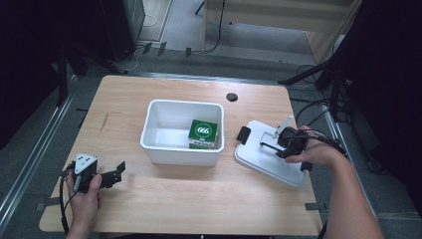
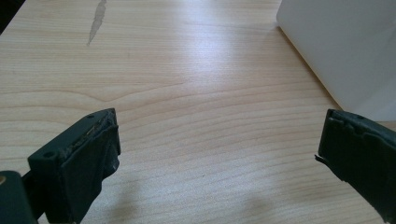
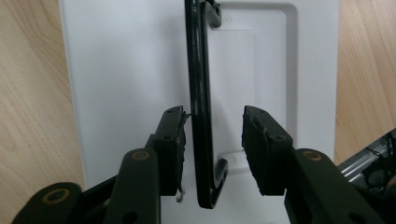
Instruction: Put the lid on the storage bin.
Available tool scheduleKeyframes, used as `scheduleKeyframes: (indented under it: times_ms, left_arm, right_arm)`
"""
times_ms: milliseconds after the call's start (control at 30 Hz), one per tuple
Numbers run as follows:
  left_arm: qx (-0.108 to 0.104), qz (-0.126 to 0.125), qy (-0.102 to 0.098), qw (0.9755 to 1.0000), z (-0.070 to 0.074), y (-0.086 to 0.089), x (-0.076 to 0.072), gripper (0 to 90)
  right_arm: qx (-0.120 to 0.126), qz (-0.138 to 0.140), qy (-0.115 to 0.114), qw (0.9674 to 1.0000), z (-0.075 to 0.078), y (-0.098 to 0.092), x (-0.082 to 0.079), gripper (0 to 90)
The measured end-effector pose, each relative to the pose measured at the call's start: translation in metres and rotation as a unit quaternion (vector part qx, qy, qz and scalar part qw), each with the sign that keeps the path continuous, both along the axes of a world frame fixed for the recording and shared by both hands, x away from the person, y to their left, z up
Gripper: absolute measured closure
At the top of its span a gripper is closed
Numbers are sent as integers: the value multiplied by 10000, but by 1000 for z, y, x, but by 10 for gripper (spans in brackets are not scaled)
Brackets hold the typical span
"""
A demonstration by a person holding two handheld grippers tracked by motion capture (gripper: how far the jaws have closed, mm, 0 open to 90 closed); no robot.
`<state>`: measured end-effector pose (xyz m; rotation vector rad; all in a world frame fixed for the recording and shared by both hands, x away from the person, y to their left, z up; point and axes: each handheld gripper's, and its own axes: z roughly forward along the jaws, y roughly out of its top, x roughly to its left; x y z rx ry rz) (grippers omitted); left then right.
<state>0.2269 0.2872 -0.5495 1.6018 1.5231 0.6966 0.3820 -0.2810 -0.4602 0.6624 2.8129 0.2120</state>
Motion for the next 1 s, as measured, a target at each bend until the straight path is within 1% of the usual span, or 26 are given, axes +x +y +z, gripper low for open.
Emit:
scheduleKeyframes:
  times_ms: [67,167,267,300,400,567,667,833,967,1000]
  left_arm:
    - [-5,0,0,10000,0,0,0,0]
    - [-2,-4,0,10000,0,0,0,0]
    - [-3,-4,7,10000,0,0,0,0]
    - [0,-2,5,10000,0,0,0,0]
    - [6,-2,7,10000,0,0,0,0]
    - [10,9,2,10000,0,0,0,0]
    - [9,5,8,10000,0,0,0,0]
    - [13,8,-8,10000,0,-1,0,0]
    - [6,9,-6,10000,0,-1,0,0]
    - [3,12,-6,10000,0,-1,0,0]
  right_arm:
    - [-16,-27,-34,10000,0,-2,1,618]
    - [-8,-34,-18,10000,-3,-2,2,639]
    - [-92,8,-4,10000,-5,0,2,659]
    - [-122,-1,-22,9999,-6,1,2,687]
    - [-141,-28,-33,9999,-7,2,4,731]
    - [-110,-7,68,9999,-9,4,5,785]
    - [-46,-52,107,9999,-7,3,7,780]
    - [3,-60,47,10000,-3,2,6,770]
    - [113,-32,-26,9999,3,3,6,787]
    - [119,-24,-70,9999,3,3,6,807]
